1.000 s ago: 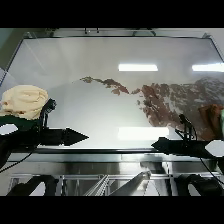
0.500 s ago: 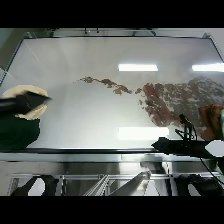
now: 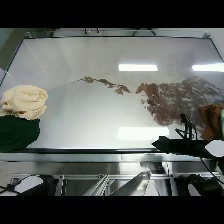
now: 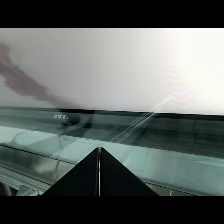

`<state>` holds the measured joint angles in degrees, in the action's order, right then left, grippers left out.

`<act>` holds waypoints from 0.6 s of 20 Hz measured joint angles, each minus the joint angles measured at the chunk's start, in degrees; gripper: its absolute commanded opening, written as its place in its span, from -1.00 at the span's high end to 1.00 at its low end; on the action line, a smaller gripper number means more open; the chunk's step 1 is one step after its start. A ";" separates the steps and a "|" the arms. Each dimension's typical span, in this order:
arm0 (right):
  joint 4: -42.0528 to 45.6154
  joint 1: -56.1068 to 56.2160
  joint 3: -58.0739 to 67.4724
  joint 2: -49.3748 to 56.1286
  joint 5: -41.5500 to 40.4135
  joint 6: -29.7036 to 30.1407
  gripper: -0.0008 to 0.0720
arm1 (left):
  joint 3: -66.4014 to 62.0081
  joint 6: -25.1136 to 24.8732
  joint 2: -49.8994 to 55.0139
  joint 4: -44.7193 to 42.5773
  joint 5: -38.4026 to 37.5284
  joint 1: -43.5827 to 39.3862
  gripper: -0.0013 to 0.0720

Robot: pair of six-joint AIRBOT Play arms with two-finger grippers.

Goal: Fold the shirts.

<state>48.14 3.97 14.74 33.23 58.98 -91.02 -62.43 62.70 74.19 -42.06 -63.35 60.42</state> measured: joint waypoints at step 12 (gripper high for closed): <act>-0.42 0.00 0.00 0.00 -0.50 0.00 0.93 | -16.87 -6.16 26.93 0.72 -6.16 -12.98 0.96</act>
<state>47.72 3.97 14.74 33.23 58.48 -91.02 -79.31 56.53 101.12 -41.34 -69.52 47.44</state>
